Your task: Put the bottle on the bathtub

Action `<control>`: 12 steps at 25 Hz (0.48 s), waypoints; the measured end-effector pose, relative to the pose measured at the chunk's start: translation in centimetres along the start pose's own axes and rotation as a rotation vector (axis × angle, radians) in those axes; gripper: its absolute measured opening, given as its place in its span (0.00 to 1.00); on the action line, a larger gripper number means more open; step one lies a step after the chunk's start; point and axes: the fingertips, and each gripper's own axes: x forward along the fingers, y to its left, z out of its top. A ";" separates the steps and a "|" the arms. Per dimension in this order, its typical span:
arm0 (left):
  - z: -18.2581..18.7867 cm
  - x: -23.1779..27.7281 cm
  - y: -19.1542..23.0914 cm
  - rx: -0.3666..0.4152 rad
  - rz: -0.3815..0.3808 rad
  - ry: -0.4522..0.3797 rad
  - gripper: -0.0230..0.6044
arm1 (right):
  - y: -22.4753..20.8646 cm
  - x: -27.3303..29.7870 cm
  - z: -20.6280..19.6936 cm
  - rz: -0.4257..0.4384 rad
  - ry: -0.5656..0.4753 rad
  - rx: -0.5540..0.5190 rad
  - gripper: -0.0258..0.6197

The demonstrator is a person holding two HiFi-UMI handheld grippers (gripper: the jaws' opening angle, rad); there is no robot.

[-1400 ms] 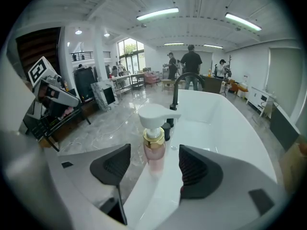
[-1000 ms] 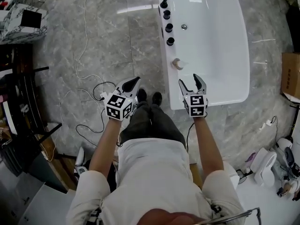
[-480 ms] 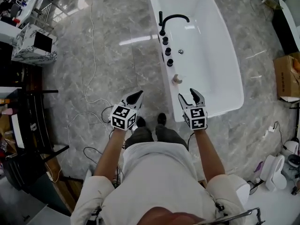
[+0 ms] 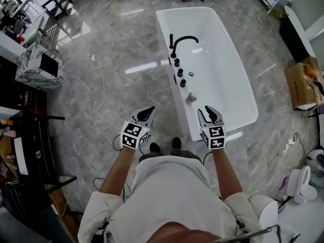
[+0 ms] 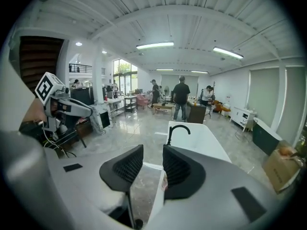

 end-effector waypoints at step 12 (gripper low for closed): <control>3.4 -4.1 0.3 0.047 0.021 -0.113 0.05 | 1.8 -4.7 4.4 -0.018 -0.108 0.013 0.13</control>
